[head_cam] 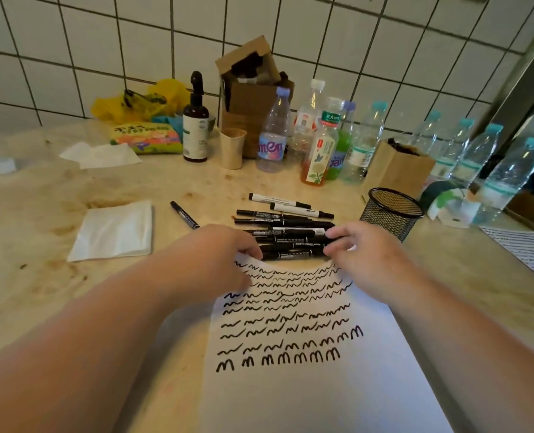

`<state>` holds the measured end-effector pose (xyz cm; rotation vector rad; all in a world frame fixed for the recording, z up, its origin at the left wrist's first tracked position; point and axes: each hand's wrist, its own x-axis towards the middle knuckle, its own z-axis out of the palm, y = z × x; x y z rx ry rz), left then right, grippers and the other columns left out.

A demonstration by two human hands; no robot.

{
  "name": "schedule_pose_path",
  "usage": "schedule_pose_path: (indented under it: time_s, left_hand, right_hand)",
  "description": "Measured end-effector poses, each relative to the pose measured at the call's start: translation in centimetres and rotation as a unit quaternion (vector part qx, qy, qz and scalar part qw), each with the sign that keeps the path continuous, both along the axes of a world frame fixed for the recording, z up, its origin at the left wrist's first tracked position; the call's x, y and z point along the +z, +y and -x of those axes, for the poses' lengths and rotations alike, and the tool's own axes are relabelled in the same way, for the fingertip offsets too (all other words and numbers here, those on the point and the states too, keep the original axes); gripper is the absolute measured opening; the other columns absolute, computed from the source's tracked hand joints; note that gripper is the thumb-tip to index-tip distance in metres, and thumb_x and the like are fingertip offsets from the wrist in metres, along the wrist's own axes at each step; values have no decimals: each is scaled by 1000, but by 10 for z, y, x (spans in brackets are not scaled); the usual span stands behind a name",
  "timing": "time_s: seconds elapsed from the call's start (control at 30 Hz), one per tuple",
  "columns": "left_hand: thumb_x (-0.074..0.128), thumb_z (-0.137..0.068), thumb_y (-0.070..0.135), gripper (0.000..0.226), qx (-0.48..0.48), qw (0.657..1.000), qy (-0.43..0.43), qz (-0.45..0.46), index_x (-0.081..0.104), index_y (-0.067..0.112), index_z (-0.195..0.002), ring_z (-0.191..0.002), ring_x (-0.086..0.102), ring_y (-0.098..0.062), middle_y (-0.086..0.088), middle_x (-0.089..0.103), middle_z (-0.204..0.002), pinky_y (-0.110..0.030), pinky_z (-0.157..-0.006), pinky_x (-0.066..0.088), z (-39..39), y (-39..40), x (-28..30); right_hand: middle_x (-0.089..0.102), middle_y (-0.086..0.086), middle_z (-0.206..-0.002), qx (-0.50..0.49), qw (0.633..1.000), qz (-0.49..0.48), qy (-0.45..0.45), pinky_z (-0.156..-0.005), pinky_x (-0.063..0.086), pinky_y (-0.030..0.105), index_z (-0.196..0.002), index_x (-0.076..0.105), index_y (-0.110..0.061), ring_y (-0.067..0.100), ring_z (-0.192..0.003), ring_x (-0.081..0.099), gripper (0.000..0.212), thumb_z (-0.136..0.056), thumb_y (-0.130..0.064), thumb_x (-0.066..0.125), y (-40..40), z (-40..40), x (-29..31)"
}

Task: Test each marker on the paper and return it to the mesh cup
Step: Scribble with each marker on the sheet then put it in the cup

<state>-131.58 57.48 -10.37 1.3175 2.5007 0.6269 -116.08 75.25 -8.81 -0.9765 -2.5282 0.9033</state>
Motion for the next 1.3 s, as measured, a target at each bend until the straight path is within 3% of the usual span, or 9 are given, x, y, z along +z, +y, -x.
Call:
schedule_pose_path:
  time_s: [0.1,0.27,0.5,0.63,0.77,0.83,0.93,1.07,1.3]
  left_hand:
    - [74,-82,30,43,23,1000,-4,-10,62,46,-120,-71,49,3,21,54,-88,-15,-56,39,0,6,-4]
    - [72,-85,29,41,6,1000,28,-12,62,44,-121,-89,52,-6,18,60,-115,-20,-76,41,1,8,-7]
    - [75,-81,36,25,7,998,66,-14,69,42,-105,-91,52,-1,23,58,-100,-16,-71,38,6,9,-12]
    - [74,-82,39,17,25,997,57,-39,67,45,-97,-80,55,5,26,58,-91,-8,-59,34,6,10,-14]
    - [72,-83,46,24,43,997,55,-22,67,45,-107,-87,60,-1,21,63,-108,-15,-63,44,2,15,-15]
    - [72,-84,46,26,52,997,49,-19,67,44,-109,-88,61,-4,18,65,-116,-18,-65,47,0,17,-15]
    - [71,-86,44,30,61,996,52,-25,68,39,-115,-95,62,-7,16,65,-122,-19,-71,45,-2,21,-13]
    - [70,-88,39,36,80,994,67,-28,66,32,-124,-109,61,-12,11,64,-128,-22,-83,45,-3,25,-13]
    - [68,-90,37,36,70,991,104,-33,64,30,-125,-115,55,-14,7,55,-132,-24,-92,45,0,30,-13]
  right_hand:
    - [63,-12,-99,45,985,-164,-30,-70,44,21,-100,69,-36,10,-90,59,25,-91,-14,63,7,7,3]
    - [56,-10,-106,130,949,-259,-121,-99,41,41,-106,68,-35,17,-112,45,16,-91,-29,67,5,24,-6]
    - [53,-8,-108,99,936,-306,-145,-96,39,39,-101,64,-34,18,-113,43,8,-94,-32,64,5,30,-5]
    - [54,-12,-88,37,981,-187,-31,-68,38,29,-96,61,-31,11,-83,53,1,-97,-30,61,6,10,19]
    - [74,-6,-85,34,989,46,139,-60,56,28,-94,69,-27,4,-69,68,5,-95,-23,65,4,-7,24]
    - [67,-3,-73,38,976,143,158,-48,47,19,-91,72,-21,2,-52,56,7,-94,-21,66,2,-9,18]
    - [56,-3,-59,46,952,250,171,-44,45,19,-89,73,-8,8,-50,48,11,-93,-17,67,2,-10,7]
    - [59,12,-73,64,911,353,202,-45,50,22,-102,67,5,13,-52,53,28,-83,-15,70,1,-8,-7]
    - [53,4,-57,133,888,403,179,-46,50,29,-88,66,-7,19,-49,55,21,-74,-22,69,-2,-14,-11]
